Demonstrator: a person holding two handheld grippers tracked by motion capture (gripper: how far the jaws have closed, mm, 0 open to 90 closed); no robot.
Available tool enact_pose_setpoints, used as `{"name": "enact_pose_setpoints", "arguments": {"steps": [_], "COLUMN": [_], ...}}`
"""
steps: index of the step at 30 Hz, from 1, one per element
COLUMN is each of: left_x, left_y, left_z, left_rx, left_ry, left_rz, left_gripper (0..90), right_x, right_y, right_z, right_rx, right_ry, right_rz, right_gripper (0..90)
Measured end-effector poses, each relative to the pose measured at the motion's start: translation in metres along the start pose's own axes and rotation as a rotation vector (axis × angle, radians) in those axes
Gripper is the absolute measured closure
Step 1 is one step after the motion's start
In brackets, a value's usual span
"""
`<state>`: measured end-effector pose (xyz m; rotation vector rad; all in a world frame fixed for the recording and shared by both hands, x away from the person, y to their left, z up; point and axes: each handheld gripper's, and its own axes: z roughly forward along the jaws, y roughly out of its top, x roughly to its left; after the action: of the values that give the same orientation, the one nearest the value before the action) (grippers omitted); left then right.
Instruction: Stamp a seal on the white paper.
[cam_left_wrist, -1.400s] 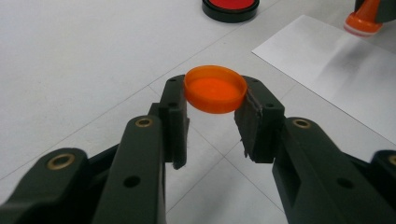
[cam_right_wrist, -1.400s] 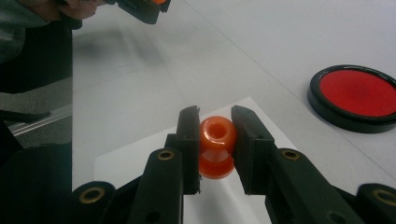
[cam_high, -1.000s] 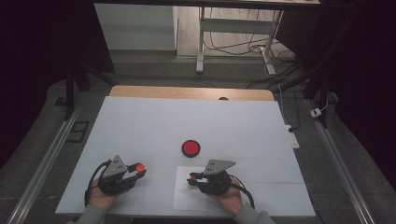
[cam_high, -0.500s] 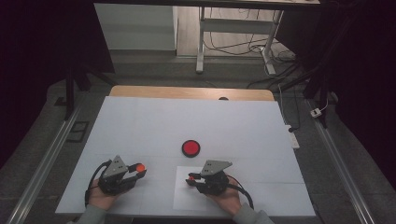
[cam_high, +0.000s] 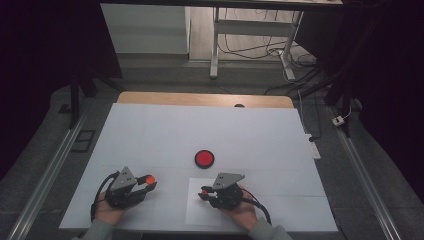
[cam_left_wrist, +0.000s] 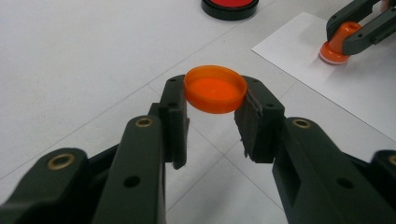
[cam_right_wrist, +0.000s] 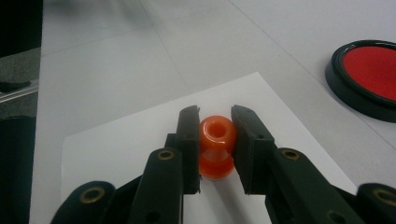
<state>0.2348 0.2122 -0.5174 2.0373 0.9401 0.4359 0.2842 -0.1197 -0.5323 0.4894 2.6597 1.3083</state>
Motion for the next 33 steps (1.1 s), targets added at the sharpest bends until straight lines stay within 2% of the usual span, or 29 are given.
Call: {"name": "enact_pose_setpoints", "arguments": {"steps": [7, 9, 33], "left_x": [-0.0005, -0.0008, -0.0028], "left_y": [0.0001, 0.0002, 0.0005], "left_z": [-0.0004, -0.0003, -0.0019], "left_rx": [0.0, 0.0, -0.004], "left_ry": [-0.001, -0.001, 0.004], "left_rz": [0.001, 0.002, 0.005], "left_gripper": [64.5, 64.5, 64.5], "right_x": [0.0001, -0.001, 0.0019], "right_y": [-0.0026, -0.0039, -0.0053], "right_z": [-0.0001, 0.0002, 0.0003], "right_rx": [-0.013, -0.026, -0.03], "right_ry": [-0.004, 0.01, -0.008], "right_rz": [-0.007, -0.007, -0.022], "right_gripper": [72.4, 72.5, 72.8]}}
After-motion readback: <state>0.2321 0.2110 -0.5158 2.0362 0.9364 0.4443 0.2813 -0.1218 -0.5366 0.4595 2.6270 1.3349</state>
